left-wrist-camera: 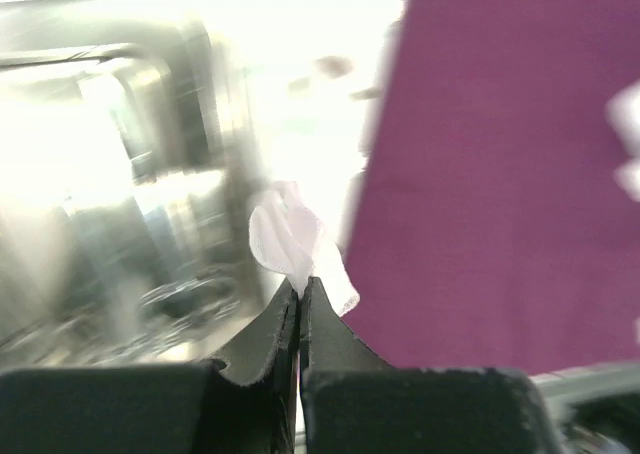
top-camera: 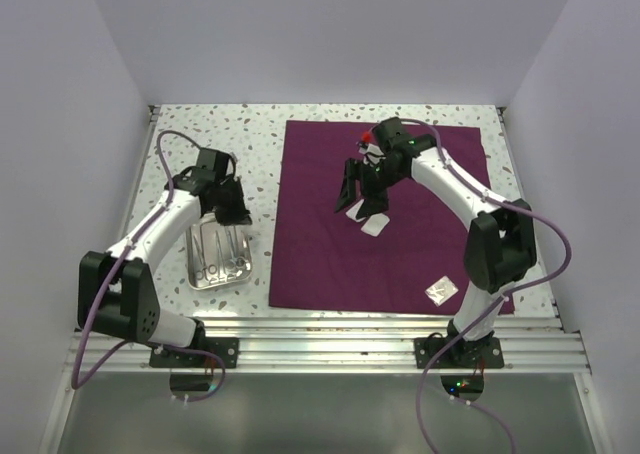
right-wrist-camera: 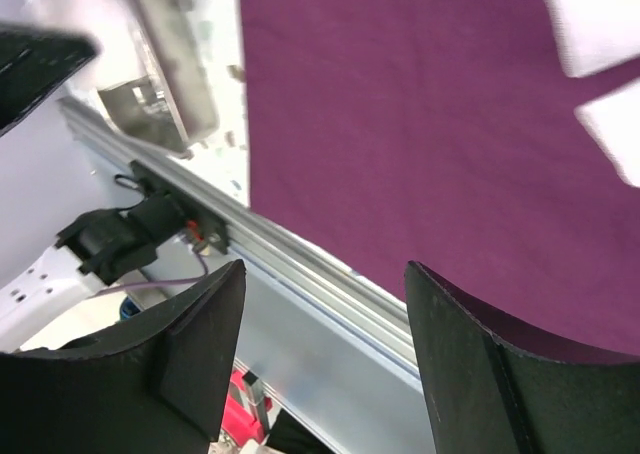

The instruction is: Prepare the surgical pack

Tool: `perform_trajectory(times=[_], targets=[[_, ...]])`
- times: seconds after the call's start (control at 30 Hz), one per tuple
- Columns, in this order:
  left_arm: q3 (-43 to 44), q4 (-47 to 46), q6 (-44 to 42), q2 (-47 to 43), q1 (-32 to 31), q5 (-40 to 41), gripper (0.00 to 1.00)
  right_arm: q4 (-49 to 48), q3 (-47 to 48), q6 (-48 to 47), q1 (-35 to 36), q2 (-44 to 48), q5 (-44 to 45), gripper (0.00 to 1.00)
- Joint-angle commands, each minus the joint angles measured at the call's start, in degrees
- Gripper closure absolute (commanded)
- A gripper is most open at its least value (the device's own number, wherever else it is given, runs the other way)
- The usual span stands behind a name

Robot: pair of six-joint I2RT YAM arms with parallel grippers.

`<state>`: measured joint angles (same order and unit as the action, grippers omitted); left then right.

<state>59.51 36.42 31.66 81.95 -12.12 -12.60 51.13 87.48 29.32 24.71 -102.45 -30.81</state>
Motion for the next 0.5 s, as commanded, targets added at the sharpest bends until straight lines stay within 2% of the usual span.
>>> perform_trajectory(times=[0.0,0.23,0.4,0.47], targets=[[2.0,16.3,-5.2,-1.7,0.3,20.7,1.0,4.1,1.9,-3.1,-2.0,-1.5,1.9,0.32],[5.9,21.0,-3.6,-0.2,0.3,39.7,1.0,4.9,1.0,-5.0,-3.6,-3.4,2.6,0.32],[9.1,24.3,-2.0,9.0,-0.3,52.7,1.0,5.3,0.9,-5.9,-3.9,-4.8,4.0,0.31],[11.1,25.3,-1.5,13.7,-0.6,53.7,1.0,5.3,0.9,-6.2,-4.2,-4.9,4.0,0.31]])
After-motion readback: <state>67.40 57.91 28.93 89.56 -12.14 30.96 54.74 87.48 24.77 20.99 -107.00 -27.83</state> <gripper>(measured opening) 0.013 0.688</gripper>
